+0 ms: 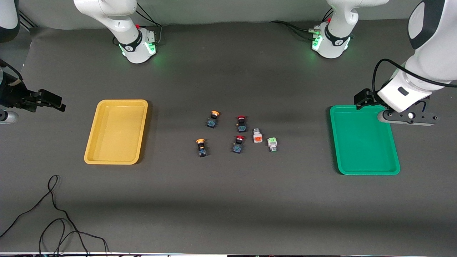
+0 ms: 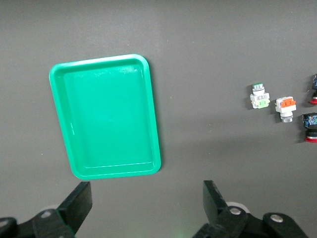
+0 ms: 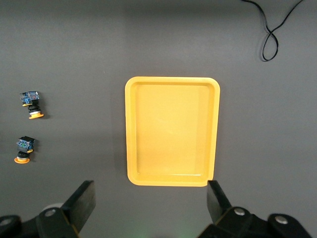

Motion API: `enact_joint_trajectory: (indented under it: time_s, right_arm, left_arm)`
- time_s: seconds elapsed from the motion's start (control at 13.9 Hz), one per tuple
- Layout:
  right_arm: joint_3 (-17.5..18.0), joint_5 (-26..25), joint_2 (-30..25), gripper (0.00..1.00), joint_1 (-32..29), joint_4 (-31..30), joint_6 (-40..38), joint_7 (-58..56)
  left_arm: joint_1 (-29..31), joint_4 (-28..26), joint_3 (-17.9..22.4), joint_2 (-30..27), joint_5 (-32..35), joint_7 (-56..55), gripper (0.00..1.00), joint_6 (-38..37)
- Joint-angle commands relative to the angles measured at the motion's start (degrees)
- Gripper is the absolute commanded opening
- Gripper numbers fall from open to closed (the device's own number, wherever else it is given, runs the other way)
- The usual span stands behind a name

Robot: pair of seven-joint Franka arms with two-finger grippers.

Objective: Place green and yellow buttons in trays

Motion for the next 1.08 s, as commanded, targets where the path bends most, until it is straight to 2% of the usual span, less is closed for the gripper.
enact_joint_trajectory:
  time_s: [0.0,0.72,0.93,1.0]
  right_arm:
    - [0.45,-1.13,-0.31,1.00,-0.40,-0.34,0.30,-0.07]
    - [0.54,-0.69,-0.66,1.00,0.29,-1.39,-0.93,0.19]
    - [0.54,-0.34,-1.01,1.00,6.07,-2.71,-0.67,8.86]
    - [0.54,-0.25,-1.01,1.00,9.14,-3.50,0.12,13.42]
  left_arm:
    - [-0.39,1.33,0.52,0.67,-0.58,0.90,1.00,-0.01]
    - [-0.65,1.85,0.52,0.93,-0.58,0.03,1.00,-0.80]
    - [-1.44,6.15,-0.09,3.39,-0.75,-1.02,1.00,-2.74]
    - [-2.14,7.12,-1.23,4.35,-0.84,-4.68,1.00,-2.65]
